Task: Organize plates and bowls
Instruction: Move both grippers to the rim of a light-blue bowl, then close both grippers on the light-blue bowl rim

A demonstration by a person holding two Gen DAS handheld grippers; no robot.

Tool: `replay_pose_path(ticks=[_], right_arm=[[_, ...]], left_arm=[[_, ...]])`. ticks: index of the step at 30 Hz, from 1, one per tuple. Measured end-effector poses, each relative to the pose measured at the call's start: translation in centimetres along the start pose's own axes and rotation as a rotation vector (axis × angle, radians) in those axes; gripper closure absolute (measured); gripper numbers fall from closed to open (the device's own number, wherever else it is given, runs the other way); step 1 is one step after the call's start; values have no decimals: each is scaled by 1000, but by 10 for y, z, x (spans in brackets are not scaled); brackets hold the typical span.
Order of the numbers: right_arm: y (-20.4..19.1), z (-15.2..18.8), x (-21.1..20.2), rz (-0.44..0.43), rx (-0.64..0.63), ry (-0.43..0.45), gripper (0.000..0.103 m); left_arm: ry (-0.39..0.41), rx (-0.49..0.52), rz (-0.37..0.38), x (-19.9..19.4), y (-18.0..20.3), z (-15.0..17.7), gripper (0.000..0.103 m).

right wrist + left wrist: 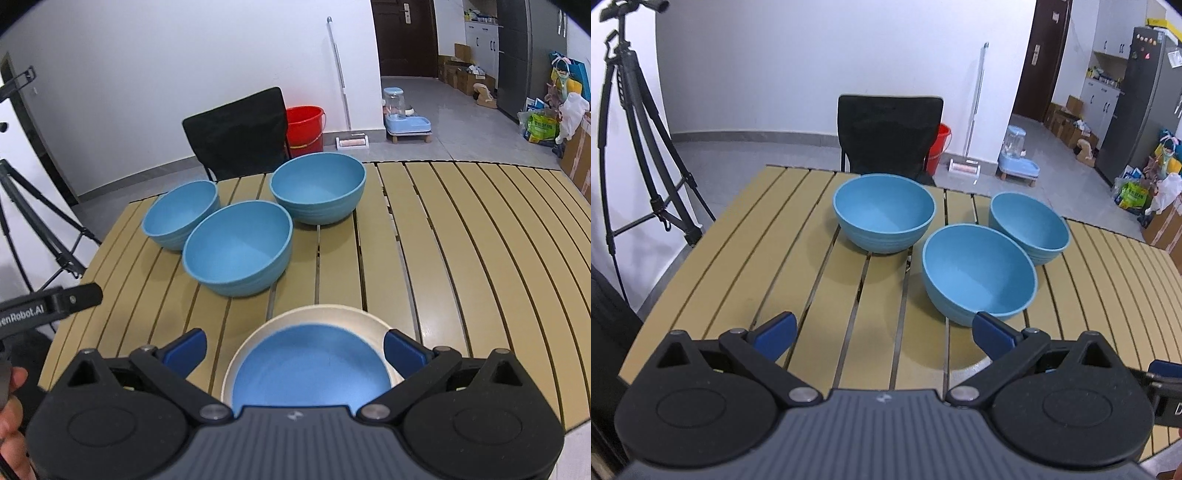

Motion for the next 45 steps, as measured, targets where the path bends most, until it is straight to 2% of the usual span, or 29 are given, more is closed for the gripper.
replay_pose_path(ticks=[13, 16, 19, 22, 25, 27, 31, 33, 34, 36, 38, 45], right_arm=[[16, -50, 89, 22, 59, -42, 9], [18, -60, 110, 25, 52, -60, 15], [22, -64, 130, 23, 64, -85, 20], [24, -64, 149, 18, 80, -112, 30], [25, -64, 164, 7, 97, -133, 38], [27, -63, 170, -10, 108, -140, 44], [28, -61, 177, -45, 120, -147, 54], [28, -60, 176, -66, 132, -136, 64], [28, -60, 176, -79, 135, -131, 67], [25, -60, 175, -114, 143, -117, 83], [20, -61, 172, -133, 138, -110, 89], [18, -59, 162, -118, 129, -99, 90]], left_arm=[[-61, 3, -59, 89, 21, -26, 0], [-79, -2, -74, 107, 25, -29, 4], [-101, -10, -85, 122, 28, -28, 12], [-123, -11, -95, 137, 31, -27, 23], [-145, -25, -103, 149, 30, -26, 36], [-158, -41, -85, 154, 28, -26, 52], [-150, -38, -52, 154, 34, -26, 68], [-152, -26, -36, 155, 39, -25, 82], [-155, -20, -30, 155, 41, -24, 86], [-154, -7, -22, 155, 46, -22, 94], [-148, 6, -27, 154, 50, -21, 94], [-118, 16, -18, 138, 54, -24, 94]])
Point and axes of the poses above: each gripper's, at about its wrist camera, not at the fingertips, and x roughly the way its jaws point, y to its right, z to its underside, the point moved 5 cm from there along x, roughly the way its jaws point, and after that the axes turned 14 degrees about -x, right-handed, at the moved point
